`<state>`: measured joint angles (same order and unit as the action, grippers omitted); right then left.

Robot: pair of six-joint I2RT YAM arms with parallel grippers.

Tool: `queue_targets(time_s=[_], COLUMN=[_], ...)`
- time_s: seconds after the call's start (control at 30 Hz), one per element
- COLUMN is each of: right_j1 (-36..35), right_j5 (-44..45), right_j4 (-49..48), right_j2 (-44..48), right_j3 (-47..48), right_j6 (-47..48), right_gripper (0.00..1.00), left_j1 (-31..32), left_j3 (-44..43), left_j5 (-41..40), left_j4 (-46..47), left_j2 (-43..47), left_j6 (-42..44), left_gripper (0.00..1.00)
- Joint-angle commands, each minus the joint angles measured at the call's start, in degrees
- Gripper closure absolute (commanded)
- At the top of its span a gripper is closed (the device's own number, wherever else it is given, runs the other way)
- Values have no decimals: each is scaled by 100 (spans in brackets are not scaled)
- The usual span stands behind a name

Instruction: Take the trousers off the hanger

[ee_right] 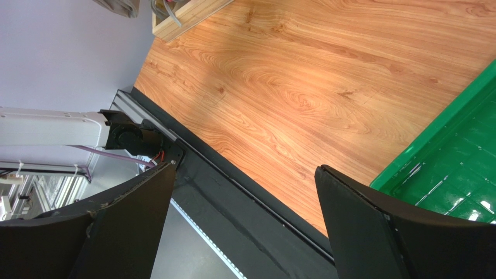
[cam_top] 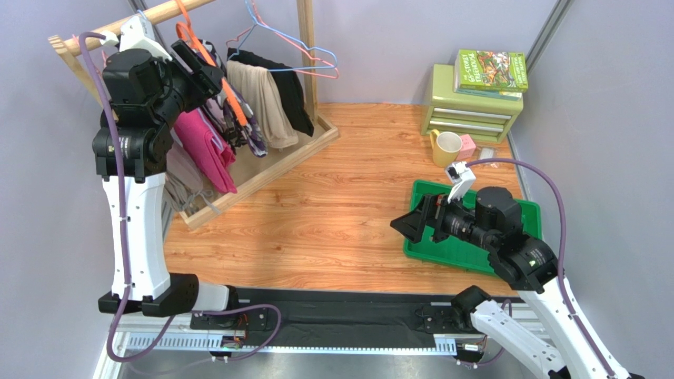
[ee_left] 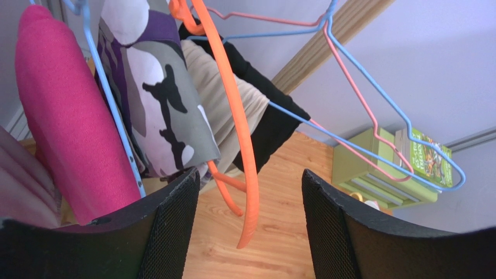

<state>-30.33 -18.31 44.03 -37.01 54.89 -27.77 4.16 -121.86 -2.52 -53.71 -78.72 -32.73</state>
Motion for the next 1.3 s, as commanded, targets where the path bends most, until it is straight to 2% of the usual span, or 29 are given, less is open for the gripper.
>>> queue_targets(time_s=[0.0, 0.3, 0.4, 0.53, 0.77, 0.87, 1.0, 1.13, 1.27], right_j1=[-35, -26, -26, -35, -35, -26, -26, -26, -26], right_j5=[169, 363, 354, 372, 371, 407, 433, 459, 477], right_j4=[132, 281, 299, 387, 422, 422, 396, 396, 369], right_j2=[28, 247, 300, 291, 195, 186, 212, 247, 248], right_j3=[355, 452, 478, 557, 628, 628, 654, 663, 610], right_j6=[87, -35, -114, -115, -202, -264, -352, -431, -449], right_gripper=[3, 3, 3, 3, 4, 4, 5, 5, 5], left_j1=[-144, -547, -679, -794, -829, -856, -856, -847, -856], left_j3=[57, 224, 242, 295, 549, 594, 576, 506, 436], left_j5=[147, 639, 806, 1140, 1403, 1544, 1799, 2054, 2028], left_j4=[598, 1196, 1267, 1469, 1916, 2022, 2075, 2128, 2128], left_j2=[-126, -469, -609, -724, -680, -724, -891, -1005, -882], left_j6=[48, -277, -400, -576, -594, -647, -805, -937, -954], left_gripper=[31, 38, 42, 56, 62, 76, 77, 100, 100])
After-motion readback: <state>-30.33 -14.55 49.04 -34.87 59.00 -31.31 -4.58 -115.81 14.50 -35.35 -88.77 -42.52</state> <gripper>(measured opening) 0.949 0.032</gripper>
